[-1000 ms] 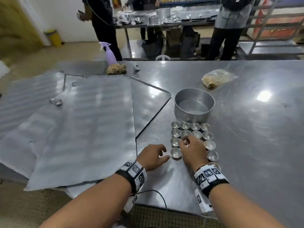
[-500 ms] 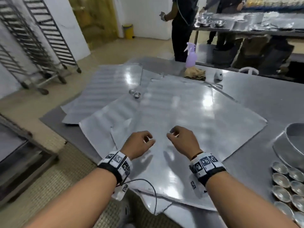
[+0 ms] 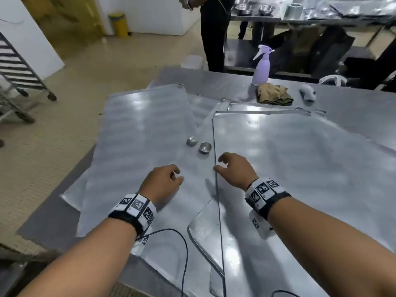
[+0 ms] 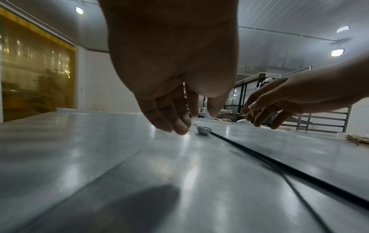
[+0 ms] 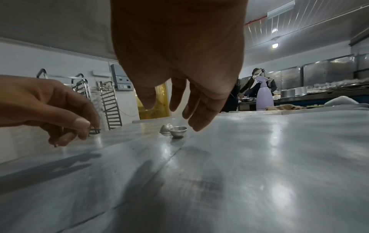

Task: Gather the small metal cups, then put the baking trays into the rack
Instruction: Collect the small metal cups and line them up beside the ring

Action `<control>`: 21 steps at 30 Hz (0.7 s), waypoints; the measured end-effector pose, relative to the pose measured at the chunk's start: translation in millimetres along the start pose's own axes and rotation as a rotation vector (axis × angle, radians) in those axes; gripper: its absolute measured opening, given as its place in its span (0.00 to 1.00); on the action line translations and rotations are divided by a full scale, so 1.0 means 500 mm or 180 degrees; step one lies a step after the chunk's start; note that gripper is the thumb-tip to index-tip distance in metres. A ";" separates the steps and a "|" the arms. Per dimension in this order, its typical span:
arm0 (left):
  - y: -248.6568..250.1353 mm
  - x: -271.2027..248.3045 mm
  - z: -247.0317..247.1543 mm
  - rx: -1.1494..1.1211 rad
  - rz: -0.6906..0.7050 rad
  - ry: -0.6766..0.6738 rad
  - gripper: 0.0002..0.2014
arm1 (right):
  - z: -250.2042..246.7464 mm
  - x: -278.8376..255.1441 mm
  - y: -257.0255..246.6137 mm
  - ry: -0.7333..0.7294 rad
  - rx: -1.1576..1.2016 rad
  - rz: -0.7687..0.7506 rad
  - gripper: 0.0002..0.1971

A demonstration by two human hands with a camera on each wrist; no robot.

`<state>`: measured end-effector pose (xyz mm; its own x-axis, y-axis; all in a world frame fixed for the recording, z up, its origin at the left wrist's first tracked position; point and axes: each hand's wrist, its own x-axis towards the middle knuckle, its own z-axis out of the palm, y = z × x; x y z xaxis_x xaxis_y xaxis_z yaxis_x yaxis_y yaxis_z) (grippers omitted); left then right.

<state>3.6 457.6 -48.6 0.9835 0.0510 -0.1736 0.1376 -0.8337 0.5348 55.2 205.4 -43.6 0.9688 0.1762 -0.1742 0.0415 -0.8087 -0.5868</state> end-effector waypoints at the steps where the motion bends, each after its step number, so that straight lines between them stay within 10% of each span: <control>1: -0.007 0.025 -0.008 0.0025 0.0005 -0.0055 0.12 | 0.003 0.021 -0.007 -0.0009 -0.0033 0.0033 0.21; 14: 0.003 0.302 0.013 0.0514 0.0622 -0.0135 0.26 | 0.073 0.230 -0.015 -0.0109 0.0108 0.0019 0.36; 21: 0.025 0.379 0.044 0.0654 0.0715 -0.0376 0.29 | 0.105 0.253 0.013 0.0169 0.0040 -0.0114 0.24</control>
<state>188.9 445.0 -92.9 0.9645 -0.2009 -0.1714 -0.1196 -0.9110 0.3947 165.0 251.7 -110.8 0.9784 0.1744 -0.1110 0.0735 -0.7953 -0.6018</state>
